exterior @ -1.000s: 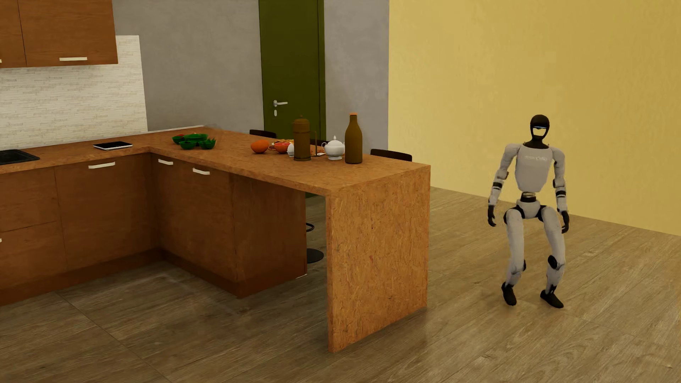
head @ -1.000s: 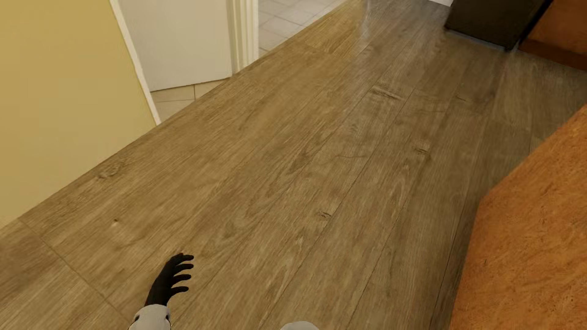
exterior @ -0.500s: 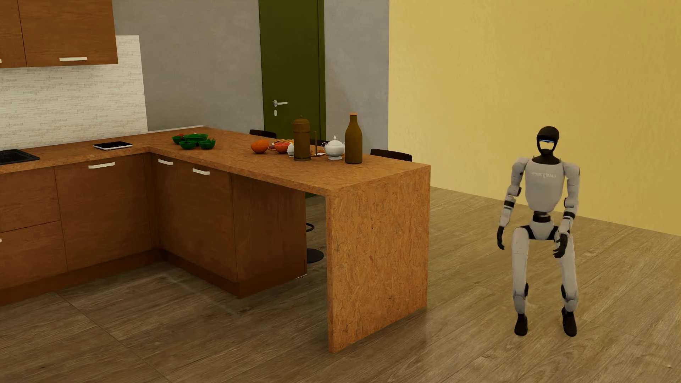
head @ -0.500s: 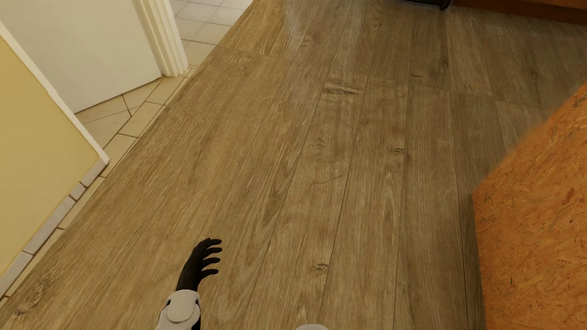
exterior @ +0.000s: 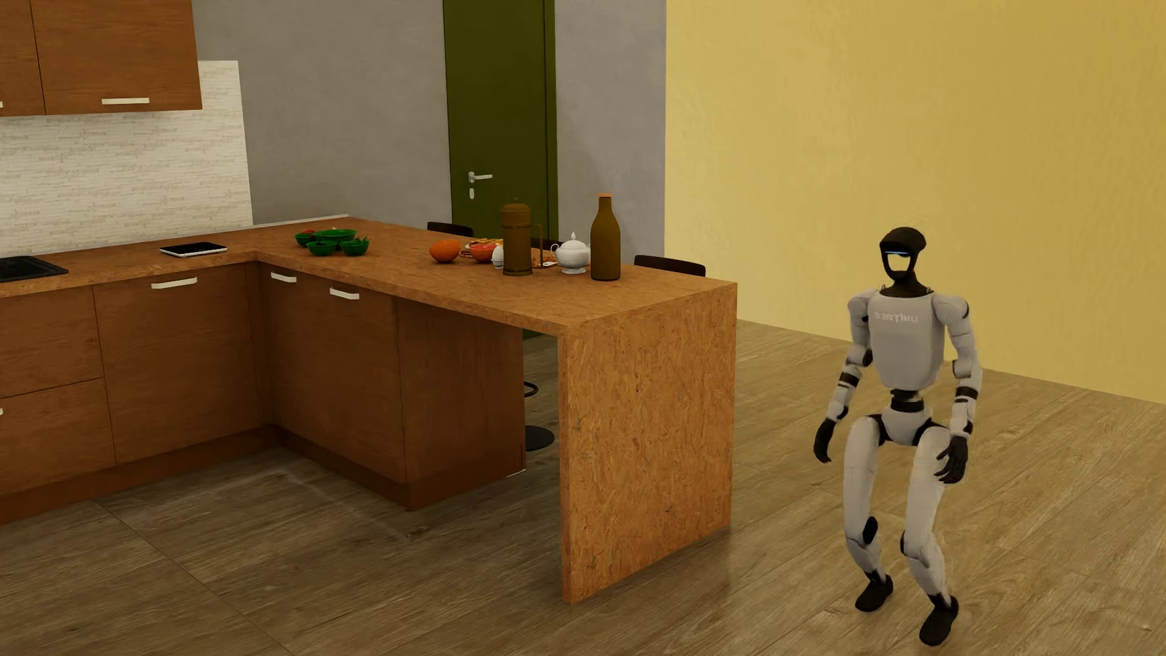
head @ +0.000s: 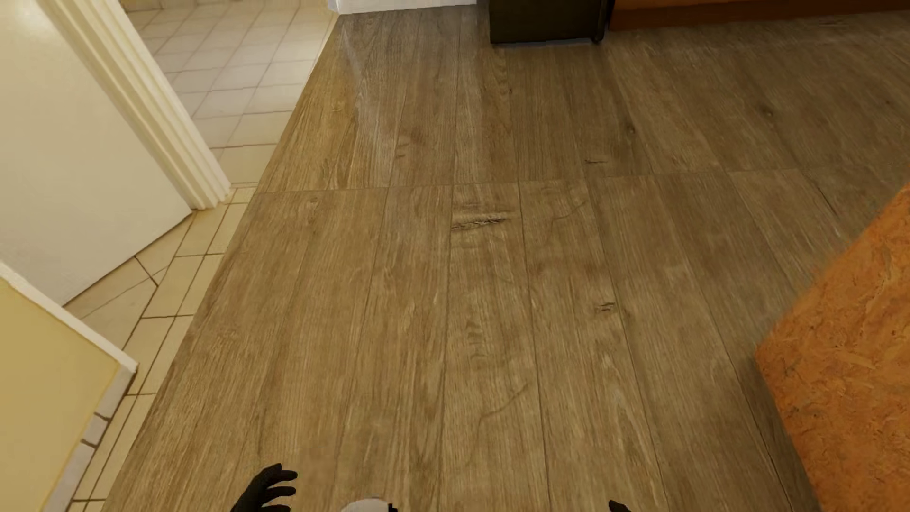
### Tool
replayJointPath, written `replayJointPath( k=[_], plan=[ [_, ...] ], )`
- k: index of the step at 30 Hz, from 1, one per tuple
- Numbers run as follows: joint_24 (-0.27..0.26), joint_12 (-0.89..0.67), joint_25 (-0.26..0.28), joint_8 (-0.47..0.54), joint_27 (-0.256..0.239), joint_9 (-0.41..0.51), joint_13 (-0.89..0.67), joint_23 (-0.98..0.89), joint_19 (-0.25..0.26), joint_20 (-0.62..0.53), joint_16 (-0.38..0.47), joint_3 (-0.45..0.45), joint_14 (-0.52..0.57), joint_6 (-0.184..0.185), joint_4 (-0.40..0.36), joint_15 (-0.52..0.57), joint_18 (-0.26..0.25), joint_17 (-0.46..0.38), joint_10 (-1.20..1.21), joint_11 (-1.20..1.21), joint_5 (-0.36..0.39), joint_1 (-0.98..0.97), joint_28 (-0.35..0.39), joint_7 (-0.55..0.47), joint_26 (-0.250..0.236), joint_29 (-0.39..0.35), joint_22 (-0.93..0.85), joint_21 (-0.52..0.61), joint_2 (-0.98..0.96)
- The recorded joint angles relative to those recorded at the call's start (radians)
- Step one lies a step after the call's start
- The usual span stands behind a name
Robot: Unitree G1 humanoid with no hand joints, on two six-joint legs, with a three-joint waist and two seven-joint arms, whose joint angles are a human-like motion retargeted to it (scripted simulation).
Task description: Walk around the counter
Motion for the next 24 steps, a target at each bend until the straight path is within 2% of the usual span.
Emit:
replayJointPath(
  k=[2,3,4,5,6,7,8,9,10,11,12,13,14,15,16,18,19,20,21,22,23,24],
  plan=[
    [0.017,0.061,-0.047,0.044,-0.013,0.028,-0.084,-0.067,0.018,0.036,0.019,0.015,-0.007,0.059,0.016,0.003,-0.022,0.044,-0.156,-0.031,0.02,-0.035,-0.012,0.03,0.071,0.004,-0.026,0.026,0.1],
    [0.007,0.059,-0.067,0.054,-0.015,0.046,-0.116,-0.1,-0.022,0.036,0.026,-0.001,-0.01,0.079,0.037,0.059,-0.025,0.063,-0.36,0.126,0.038,0.007,-0.006,0.033,0.044,0.024,0.007,0.007,0.052],
    [-0.026,0.021,-0.066,0.027,-0.02,0.075,-0.113,-0.107,-0.055,0.032,0.076,-0.064,0.129,0.041,0.051,0.23,0.024,0.053,-0.373,0.351,0.017,0.053,0.013,0.076,-0.007,0.062,0.064,0.019,-0.046],
    [-0.065,-0.026,-0.054,-0.023,-0.031,0.096,-0.071,-0.082,-0.05,0.029,0.106,-0.108,0.079,-0.01,0.064,0.314,0.134,0.028,-0.361,0.453,-0.018,0.098,0.042,0.117,-0.032,0.108,0.039,0.01,-0.144],
    [-0.096,-0.086,-0.044,-0.07,-0.03,0.104,-0.002,-0.07,-0.037,0.006,0.09,-0.156,0.031,-0.058,0.075,0.248,0.221,-0.006,-0.358,0.42,-0.062,0.15,0.074,0.149,-0.049,0.152,0.013,-0.027,-0.206],
    [-0.109,-0.142,-0.045,-0.083,-0.01,0.088,0.053,-0.076,-0.027,-0.038,0.052,-0.212,-0.005,-0.113,0.077,0.141,0.163,-0.017,-0.379,0.326,-0.102,0.211,0.096,0.18,-0.046,0.163,-0.021,-0.062,-0.241],
    [-0.106,-0.195,-0.048,-0.075,0.013,0.057,0.105,-0.069,-0.002,-0.082,0.001,-0.238,-0.06,-0.152,0.088,0.079,0.111,-0.024,-0.357,0.185,-0.119,0.244,0.103,0.195,-0.037,0.145,-0.059,-0.055,-0.254],
    [-0.084,-0.239,-0.045,-0.069,0.036,0.05,0.134,-0.028,0.028,-0.114,-0.034,-0.241,-0.075,-0.175,0.108,0.094,0.118,-0.014,-0.234,0.125,-0.1,0.24,0.093,0.166,-0.042,0.106,-0.051,-0.013,-0.212],
    [-0.054,-0.236,-0.028,-0.05,0.058,0.055,0.109,0.025,0.028,-0.127,-0.06,-0.209,0.054,-0.174,0.099,0.054,0.146,-0.019,-0.043,0.127,-0.071,0.173,0.069,0.094,-0.061,0.07,-0.015,0.05,-0.164],
    [-0.021,-0.182,-0.002,-0.037,0.076,0.057,0.085,0.024,0.032,-0.099,-0.068,-0.174,0.129,-0.148,0.065,0.024,0.172,-0.014,0.028,0.106,-0.048,0.11,0.036,0.03,-0.078,0.04,0.01,0.066,-0.112],
    [0.014,-0.101,0.024,-0.021,0.092,0.054,0.059,-0.049,0.039,-0.056,-0.047,-0.13,0.054,-0.107,0.045,-0.005,0.19,0.01,-0.066,0.08,-0.024,0.066,0.003,0.0,-0.091,0.015,0.02,0.034,-0.062],
    [0.036,-0.038,0.044,-0.005,0.085,0.054,0.015,-0.102,0.034,-0.023,0.001,-0.107,-0.016,-0.074,0.048,-0.02,0.177,0.054,-0.245,0.136,-0.004,0.073,-0.017,-0.006,-0.101,-0.004,0.043,0.006,-0.049],
    [0.037,-0.004,0.06,0.017,0.057,0.046,-0.02,-0.095,0.011,-0.012,0.066,-0.11,-0.055,-0.078,0.054,0.022,0.098,0.079,-0.241,0.263,-0.009,0.108,-0.021,0.019,-0.088,0.004,0.056,0.002,-0.083],
    [0.017,0.007,0.067,-0.004,0.022,0.036,-0.023,-0.063,-0.044,-0.005,0.095,-0.124,-0.098,-0.09,0.067,0.121,0.105,0.085,-0.253,0.366,-0.029,0.163,-0.003,0.06,-0.053,0.04,0.045,0.012,-0.128],
    [-0.015,-0.023,0.067,-0.044,-0.003,0.026,0.004,-0.056,-0.04,-0.011,0.094,-0.163,-0.121,-0.102,0.073,0.169,0.122,0.074,-0.301,0.402,-0.046,0.235,0.033,0.095,-0.006,0.1,0.046,-0.005,-0.163],
    [-0.082,-0.139,0.044,-0.101,-0.01,0.018,0.061,-0.104,0.002,-0.041,0.011,-0.26,-0.153,-0.114,0.091,0.124,0.099,0.017,-0.391,0.327,-0.054,0.374,0.107,0.157,0.094,0.193,-0.068,-0.04,-0.214],
    [-0.102,-0.221,0.024,-0.079,-0.018,0.022,0.099,-0.065,0.004,-0.075,-0.032,-0.25,-0.101,-0.129,0.085,0.067,0.076,-0.003,-0.253,0.178,-0.075,0.351,0.114,0.144,0.065,0.19,-0.074,-0.022,-0.197],
    [-0.103,-0.253,0.006,-0.064,-0.021,0.025,0.105,0.03,-0.013,-0.079,-0.084,-0.218,0.022,-0.109,0.068,0.023,0.055,-0.03,-0.06,0.128,-0.062,0.271,0.098,0.088,-0.014,0.164,-0.02,0.036,-0.156],
    [-0.086,-0.198,-0.001,-0.045,-0.001,0.033,0.088,0.064,-0.011,-0.094,-0.078,-0.181,0.061,-0.071,0.015,0.0,0.043,-0.032,0.068,0.093,-0.04,0.187,0.062,0.037,-0.09,0.129,0.002,0.04,-0.099],
    [-0.052,-0.119,0.006,-0.02,0.03,0.044,0.071,0.013,-0.011,-0.053,-0.056,-0.121,-0.005,-0.03,-0.001,-0.014,0.037,-0.011,0.055,0.042,-0.014,0.104,0.014,0.03,-0.128,0.089,0.007,0.032,-0.038],
    [-0.016,-0.041,0.0,0.003,0.06,0.06,0.044,-0.03,-0.01,-0.016,-0.034,-0.066,-0.051,0.002,-0.004,-0.033,0.032,0.012,-0.028,0.0,0.003,0.035,-0.029,0.036,-0.124,0.039,-0.014,0.014,0.03],
    [0.014,0.009,-0.012,0.019,0.09,0.078,-0.013,-0.055,0.011,-0.008,0.001,-0.029,-0.032,0.031,-0.005,-0.04,0.023,0.019,-0.147,0.008,0.018,-0.019,-0.06,0.044,-0.104,-0.011,-0.007,0.019,0.077]
  ],
)
